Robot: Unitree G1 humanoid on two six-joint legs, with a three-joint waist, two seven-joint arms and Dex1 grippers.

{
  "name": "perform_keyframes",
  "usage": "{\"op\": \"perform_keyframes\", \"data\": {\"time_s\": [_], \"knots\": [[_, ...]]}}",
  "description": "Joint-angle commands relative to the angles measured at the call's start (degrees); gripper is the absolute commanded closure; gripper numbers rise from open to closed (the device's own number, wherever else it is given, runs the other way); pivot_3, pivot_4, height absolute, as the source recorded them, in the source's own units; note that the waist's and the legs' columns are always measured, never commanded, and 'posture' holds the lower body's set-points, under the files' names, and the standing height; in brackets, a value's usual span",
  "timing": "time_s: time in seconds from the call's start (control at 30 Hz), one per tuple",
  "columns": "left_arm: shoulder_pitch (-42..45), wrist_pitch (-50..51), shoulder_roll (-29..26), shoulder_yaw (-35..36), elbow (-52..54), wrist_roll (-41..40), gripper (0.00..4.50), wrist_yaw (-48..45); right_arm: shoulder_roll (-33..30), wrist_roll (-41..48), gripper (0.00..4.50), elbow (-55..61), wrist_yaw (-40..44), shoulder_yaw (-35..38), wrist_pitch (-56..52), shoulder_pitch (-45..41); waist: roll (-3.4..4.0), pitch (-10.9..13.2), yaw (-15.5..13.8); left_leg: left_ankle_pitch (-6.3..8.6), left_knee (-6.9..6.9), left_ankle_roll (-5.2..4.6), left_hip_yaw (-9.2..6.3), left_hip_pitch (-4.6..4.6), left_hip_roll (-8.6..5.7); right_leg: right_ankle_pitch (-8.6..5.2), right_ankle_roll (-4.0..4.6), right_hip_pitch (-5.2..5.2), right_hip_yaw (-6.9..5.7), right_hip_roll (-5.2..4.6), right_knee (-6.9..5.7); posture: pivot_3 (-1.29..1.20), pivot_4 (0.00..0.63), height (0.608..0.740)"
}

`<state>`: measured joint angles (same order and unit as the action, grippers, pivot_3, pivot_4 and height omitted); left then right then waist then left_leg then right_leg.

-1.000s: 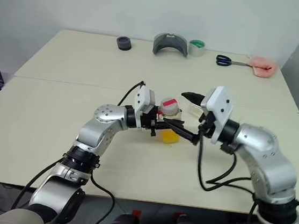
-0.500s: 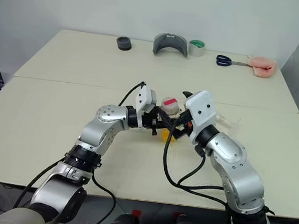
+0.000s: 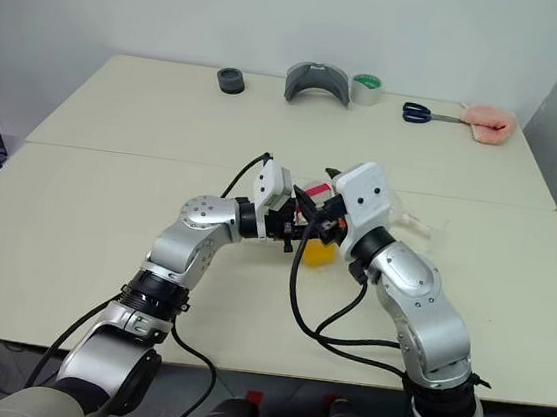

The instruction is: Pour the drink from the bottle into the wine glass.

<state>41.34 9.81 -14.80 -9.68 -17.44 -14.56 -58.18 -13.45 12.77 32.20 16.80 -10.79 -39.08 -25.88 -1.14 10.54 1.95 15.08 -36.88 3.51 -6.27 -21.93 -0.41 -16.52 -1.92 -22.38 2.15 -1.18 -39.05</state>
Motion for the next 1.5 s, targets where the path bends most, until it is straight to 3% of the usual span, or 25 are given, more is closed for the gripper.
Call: {"op": "perform_keyframes", "data": {"time_s": [0.03,0.4,0.77,0.87,0.97,1.13,1.23,1.33,1.5], "knots": [[0.84,-1.03,0.04,0.21,2.45,-0.18,2.76,-0.25,-0.24,0.3,2.72,1.27,0.87,0.31,0.85,-0.34,0.0,0.0,-0.01,0.0,0.0,0.0,0.0,0.0,0.0,0.0,0.0,0.0,0.0,0.0,0.0,0.0,0.15,0.74],[1.14,0.17,-0.42,0.17,3.8,-0.65,2.77,-0.85,-3.15,5.83,2.72,-2.18,9.14,0.9,-2.54,-2.22,0.0,0.0,0.06,0.0,0.0,0.0,0.01,0.0,0.0,0.0,0.0,0.0,0.01,0.0,0.0,0.0,0.15,0.74],[2.24,1.37,-2.24,0.96,5.37,-2.14,2.79,-3.98,-20.75,12.59,2.72,-23.73,45.18,1.49,7.8,-15.93,0.04,0.03,0.05,0.02,-0.01,-0.04,0.03,0.0,-0.01,0.0,0.0,0.03,-0.04,0.0,0.04,0.0,0.15,0.74],[2.14,1.6,-2.49,1.19,5.76,-2.69,2.79,-4.55,-21.98,12.96,3.33,-26.3,49.41,0.91,8.61,-17.94,0.04,0.03,0.15,0.03,-0.02,-0.05,0.02,0.02,0.01,0.0,0.0,0.02,-0.04,0.01,0.03,0.0,0.15,0.74],[1.96,1.88,-2.75,1.17,6.24,-3.38,2.79,-5.08,-21.77,12.7,4.41,-27.27,50.64,0.5,8.66,-18.92,0.04,0.03,0.15,0.03,-0.01,-0.05,0.02,0.02,0.02,0.0,0.0,0.02,-0.04,0.01,0.02,0.0,0.15,0.74],[1.73,2.06,-2.97,1.17,6.46,-3.37,2.79,-5.31,-19.84,13.77,4.5,-27.02,46.94,3.46,7.48,-19.25,0.04,0.03,0.06,0.02,-0.04,-0.04,0.02,0.0,0.0,0.01,0.0,0.02,-0.03,-0.04,0.02,0.0,0.15,0.74],[1.53,2.16,-3.29,1.31,6.39,-3.23,2.79,-5.41,-19.8,15.24,3.96,-25.35,43.76,7.15,5.84,-18.45,0.04,0.03,-0.07,0.02,-0.04,-0.04,0.0,-0.01,0.01,0.01,0.0,0.01,-0.02,-0.04,0.02,0.0,0.15,0.74],[1.26,2.32,-3.63,1.52,6.51,-3.12,2.79,-5.43,-20.43,18.66,2.97,-21.15,41.42,10.74,2.31,-16.61,0.04,0.03,-0.15,0.02,-0.04,-0.03,-0.01,-0.05,0.01,0.01,0.0,0.01,-0.03,-0.09,0.03,0.0,0.15,0.74],[1.19,2.62,-3.99,1.71,6.34,-3.25,2.79,-5.21,-16.93,20.77,1.28,-8.54,29.13,13.41,-2.98,-10.88,0.04,0.03,-0.03,0.02,-0.03,-0.03,-0.02,-0.06,0.01,0.01,0.0,0.0,-0.02,-0.11,0.03,0.0,0.15,0.74]]}}
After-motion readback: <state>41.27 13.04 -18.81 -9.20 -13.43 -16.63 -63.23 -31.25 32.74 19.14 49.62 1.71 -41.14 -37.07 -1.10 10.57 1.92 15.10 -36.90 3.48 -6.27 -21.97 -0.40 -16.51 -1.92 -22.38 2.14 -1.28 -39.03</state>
